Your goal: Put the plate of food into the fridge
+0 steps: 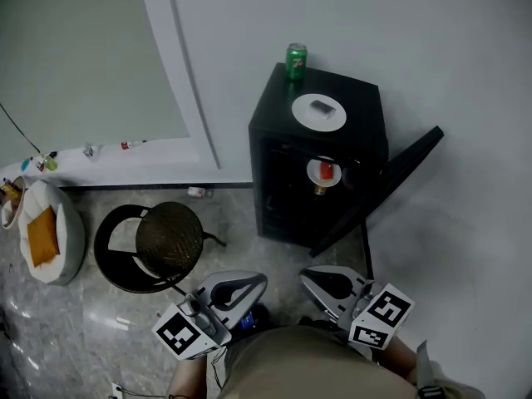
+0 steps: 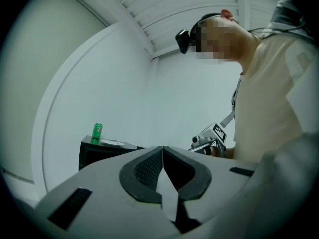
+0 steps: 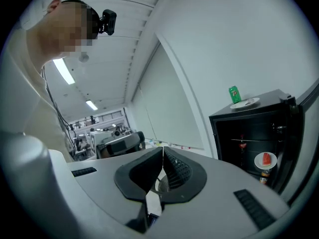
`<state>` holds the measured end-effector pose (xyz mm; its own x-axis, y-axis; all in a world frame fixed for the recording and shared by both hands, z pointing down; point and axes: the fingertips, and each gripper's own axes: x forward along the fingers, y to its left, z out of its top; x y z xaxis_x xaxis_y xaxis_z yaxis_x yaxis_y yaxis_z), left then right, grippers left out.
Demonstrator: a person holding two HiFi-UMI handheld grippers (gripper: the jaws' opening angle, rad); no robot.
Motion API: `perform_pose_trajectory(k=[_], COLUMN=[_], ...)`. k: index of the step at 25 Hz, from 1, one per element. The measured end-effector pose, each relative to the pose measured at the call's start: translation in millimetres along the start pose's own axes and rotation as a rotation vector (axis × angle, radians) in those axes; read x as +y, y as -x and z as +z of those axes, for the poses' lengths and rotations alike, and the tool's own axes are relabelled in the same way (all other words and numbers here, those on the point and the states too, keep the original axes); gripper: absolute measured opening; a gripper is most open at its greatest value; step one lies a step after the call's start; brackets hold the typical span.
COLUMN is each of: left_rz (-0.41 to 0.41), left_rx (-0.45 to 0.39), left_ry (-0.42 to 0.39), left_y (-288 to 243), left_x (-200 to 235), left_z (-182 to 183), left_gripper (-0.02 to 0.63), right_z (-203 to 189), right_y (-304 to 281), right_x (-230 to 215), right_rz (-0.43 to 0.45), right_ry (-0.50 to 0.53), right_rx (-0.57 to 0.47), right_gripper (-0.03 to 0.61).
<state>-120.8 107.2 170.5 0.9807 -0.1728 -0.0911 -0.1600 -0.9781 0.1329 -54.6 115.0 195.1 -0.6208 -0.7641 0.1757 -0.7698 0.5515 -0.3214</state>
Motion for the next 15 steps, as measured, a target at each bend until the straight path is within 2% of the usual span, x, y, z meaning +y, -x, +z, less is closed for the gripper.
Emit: perform_pose_trajectory(k=[5,9,15], left_rz=[-0.053,-0.059,-0.089], left_rx=[-0.027,-0.079,-0.054], left_ry=[0.006,-0.016,0.016], left_y=[12.0,15.6,4.8], left_x=[20.2,38.2,48.0], left_z=[1.7,10.5,9.2], left_gripper=[0.009,0.009,0.009], right_z=[1.3,-1.2,7.5], right_y=[-19.4,-27.9,-35.0], right_x=[1.0,2.0,-6.7], right_rz=[-0.073,-0.114,-0.128], right_ry=[0.012,0.020,0.009], right_rx=[0.003,0.014,-0.011], right_gripper=[0.020,0.020,0.020])
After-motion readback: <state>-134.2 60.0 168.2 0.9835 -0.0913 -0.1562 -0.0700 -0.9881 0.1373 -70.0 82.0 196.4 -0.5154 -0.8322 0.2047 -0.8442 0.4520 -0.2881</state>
